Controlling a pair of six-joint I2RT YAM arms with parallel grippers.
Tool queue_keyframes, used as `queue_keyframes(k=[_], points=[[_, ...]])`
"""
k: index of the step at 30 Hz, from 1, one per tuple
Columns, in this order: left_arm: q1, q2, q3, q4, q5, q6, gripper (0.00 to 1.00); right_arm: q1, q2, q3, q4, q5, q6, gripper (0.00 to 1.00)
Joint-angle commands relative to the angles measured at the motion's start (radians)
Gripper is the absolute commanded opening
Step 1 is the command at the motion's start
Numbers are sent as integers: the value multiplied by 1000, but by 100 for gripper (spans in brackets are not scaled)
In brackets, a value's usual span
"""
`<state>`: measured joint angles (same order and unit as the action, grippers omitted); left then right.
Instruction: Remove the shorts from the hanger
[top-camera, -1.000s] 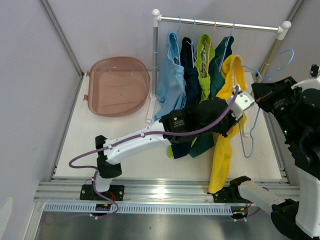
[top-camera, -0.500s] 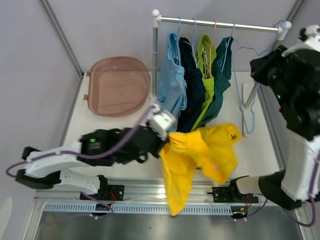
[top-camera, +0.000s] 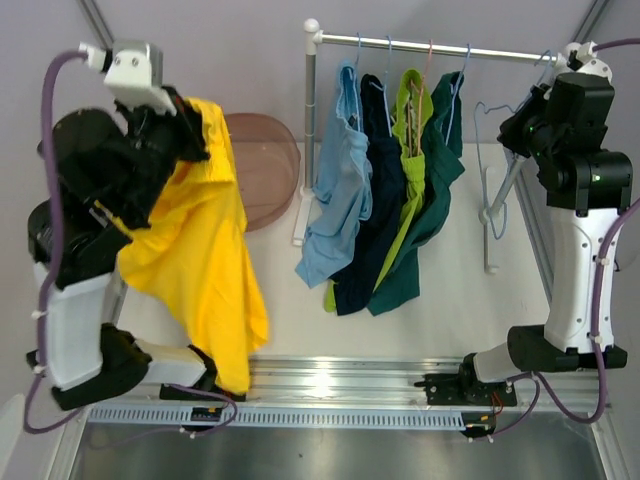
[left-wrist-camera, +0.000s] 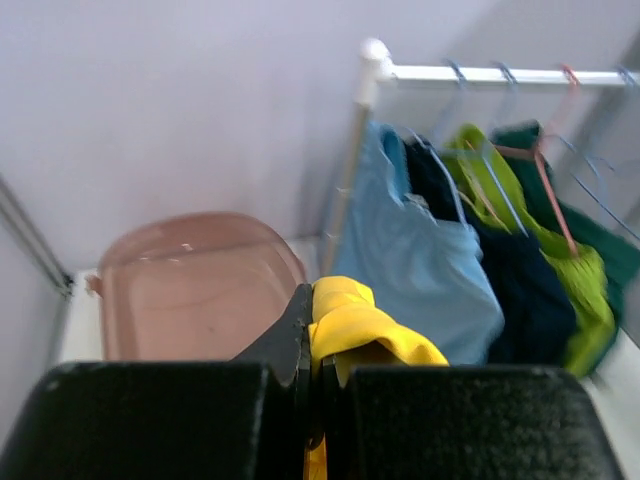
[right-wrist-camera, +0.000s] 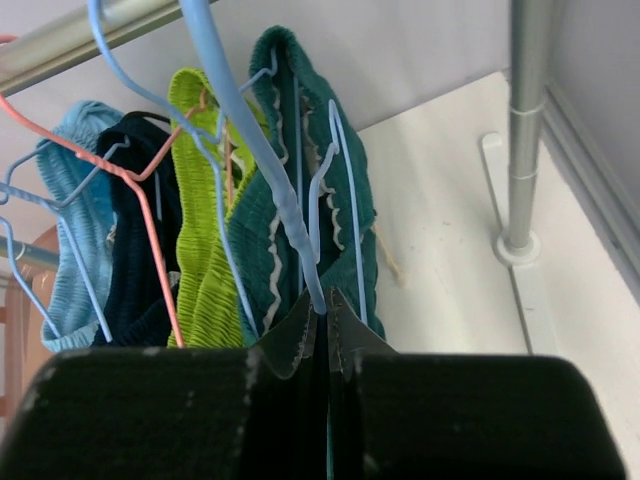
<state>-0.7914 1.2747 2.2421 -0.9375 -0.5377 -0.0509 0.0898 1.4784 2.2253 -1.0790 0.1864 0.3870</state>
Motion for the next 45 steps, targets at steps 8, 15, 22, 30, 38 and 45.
queue_keyframes(k=[8, 15, 22, 30, 38, 45], points=[[526, 416, 292, 377, 573, -50, 0, -67, -27, -153, 157, -73, -16, 0], [598, 532, 341, 603, 427, 9, 0, -81, -38, -265, 226, -91, -34, 0], [652, 672, 234, 595, 329, -12, 0, -125, -41, -331, 290, -125, -20, 0], [731, 813, 182, 421, 142, -151, 8, -136, -47, -332, 294, -116, -27, 0], [732, 807, 162, 289, 203, -185, 99, -144, -20, -286, 341, -133, -57, 0], [687, 425, -264, 457, 219, -172, 99, -150, 75, -153, 332, -105, -56, 0]])
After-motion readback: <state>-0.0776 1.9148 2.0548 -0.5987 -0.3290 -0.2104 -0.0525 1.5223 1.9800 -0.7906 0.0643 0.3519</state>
